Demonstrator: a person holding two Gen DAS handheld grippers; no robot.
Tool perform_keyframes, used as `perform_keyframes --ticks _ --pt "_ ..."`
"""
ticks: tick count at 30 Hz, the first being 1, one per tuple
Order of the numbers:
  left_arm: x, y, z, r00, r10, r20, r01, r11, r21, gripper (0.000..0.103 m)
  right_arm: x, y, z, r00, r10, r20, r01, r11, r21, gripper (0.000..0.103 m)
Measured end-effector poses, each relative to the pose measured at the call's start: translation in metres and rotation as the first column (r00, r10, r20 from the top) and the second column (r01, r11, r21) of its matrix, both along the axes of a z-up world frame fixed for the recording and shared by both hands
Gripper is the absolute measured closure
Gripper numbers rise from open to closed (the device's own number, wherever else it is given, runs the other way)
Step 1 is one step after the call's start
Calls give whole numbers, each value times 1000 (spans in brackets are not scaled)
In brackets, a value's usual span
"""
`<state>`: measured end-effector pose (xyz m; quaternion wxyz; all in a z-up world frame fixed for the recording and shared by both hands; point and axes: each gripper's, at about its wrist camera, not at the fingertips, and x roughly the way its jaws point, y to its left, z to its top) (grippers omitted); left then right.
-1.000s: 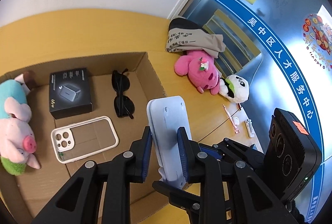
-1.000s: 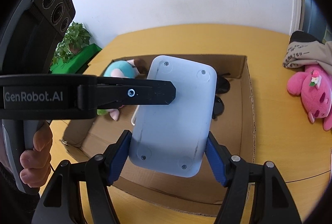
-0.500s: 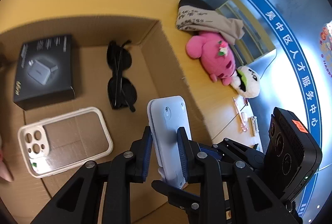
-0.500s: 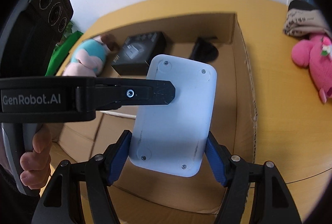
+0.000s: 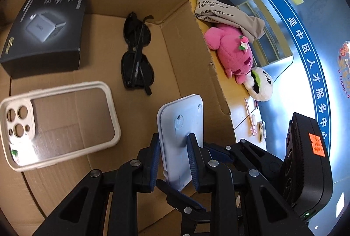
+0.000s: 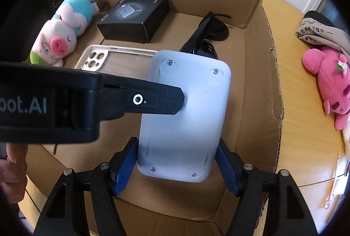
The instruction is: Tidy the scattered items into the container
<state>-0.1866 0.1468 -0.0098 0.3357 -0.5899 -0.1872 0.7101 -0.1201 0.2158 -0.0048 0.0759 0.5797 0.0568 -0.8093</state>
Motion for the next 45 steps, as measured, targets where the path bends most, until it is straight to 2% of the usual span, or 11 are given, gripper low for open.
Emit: perform_keyframes --ticks 6,10,14,18,22,25,29,32,36,40,45 --pt "5 -8 -8 999 12 51 -13 1000 21 78 1 -8 -3 999 9 34 -10 1000 29 35" --pt "8 -4 -17 997 15 79 -12 999 -33 78 2 -8 0 999 6 32 -7 1000 21 33" --pt "12 -9 -15 997 35 71 -34 999 -20 75 6 -9 1 999 16 36 -16 1000 18 33" --pt "18 -16 3 999 46 9 -46 999 -19 57 16 -9 6 999 21 29 -21 1000 10 33" --pt "30 -34 37 990 83 -116 -89 995 -49 34 33 -7 27 999 31 -33 -31 999 8 33" --pt "51 -58 68 956 122 -267 -155 982 -104 24 50 -3 48 994 20 -105 -23 1000 -20 31" --pt "92 -95 100 877 170 -449 -264 952 -156 16 79 -6 76 969 -19 -244 0 997 -78 25" --pt "127 -127 111 812 220 -540 -361 917 -170 0 100 -15 86 942 -67 -330 21 990 -140 25" --pt "164 -156 115 742 296 -602 -480 861 -168 0 122 -33 87 914 -106 -392 33 981 -189 24" --pt "198 -168 116 685 315 -657 -550 815 -182 0 136 -50 83 911 -114 -396 39 980 -195 24" --pt "230 -162 117 657 287 -697 -574 789 -217 0 156 -60 84 903 -90 -420 20 986 -168 24"
